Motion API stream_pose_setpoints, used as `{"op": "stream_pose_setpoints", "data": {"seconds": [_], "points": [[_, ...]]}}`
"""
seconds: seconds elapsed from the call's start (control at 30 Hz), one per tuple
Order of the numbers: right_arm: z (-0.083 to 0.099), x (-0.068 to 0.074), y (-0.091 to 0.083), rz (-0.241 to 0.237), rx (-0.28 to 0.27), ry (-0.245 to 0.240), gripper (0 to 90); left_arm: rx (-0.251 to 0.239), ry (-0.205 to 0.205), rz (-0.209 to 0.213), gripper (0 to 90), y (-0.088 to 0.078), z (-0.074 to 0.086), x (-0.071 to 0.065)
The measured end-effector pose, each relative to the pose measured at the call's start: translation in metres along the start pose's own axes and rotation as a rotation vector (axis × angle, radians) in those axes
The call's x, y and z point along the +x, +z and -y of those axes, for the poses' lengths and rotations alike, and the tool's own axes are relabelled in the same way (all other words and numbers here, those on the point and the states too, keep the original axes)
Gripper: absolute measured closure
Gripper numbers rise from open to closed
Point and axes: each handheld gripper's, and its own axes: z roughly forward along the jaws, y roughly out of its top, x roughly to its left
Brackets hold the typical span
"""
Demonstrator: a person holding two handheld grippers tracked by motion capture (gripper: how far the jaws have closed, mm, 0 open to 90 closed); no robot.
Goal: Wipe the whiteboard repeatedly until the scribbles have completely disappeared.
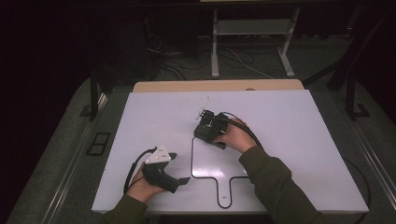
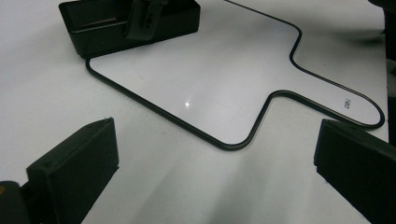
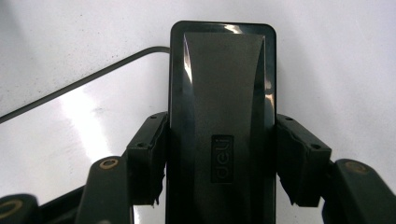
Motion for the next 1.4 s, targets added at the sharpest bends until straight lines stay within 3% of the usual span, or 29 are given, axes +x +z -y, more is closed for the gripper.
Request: {"op": "stream_pose_setpoints", "data": {"seconds": [0.2, 0.67, 1.07, 1.4], "points": [[0.007, -0.008, -0.002, -0.062, -0.036, 0.034, 39.0, -0.001, -0.002, 0.0, 0.0, 0.0, 0.0, 0.0], [0.011, -0.014, -0.015, -0.104, -0.058, 0.043, 39.0, -0.005, -0.001, 0.004, 0.0, 0.0, 0.001, 0.002], [0.008, -0.033, -0.039, -0.07, -0.08, 0.065, 38.9, -0.013, -0.007, 0.0, 0.0, 0.0, 0.0, 0.002], [0.008, -0.063, -0.047, -0.037, -0.096, 0.109, 38.9, -0.012, -0.005, 0.002, 0.0, 0.0, 0.0, 0.001]]}}
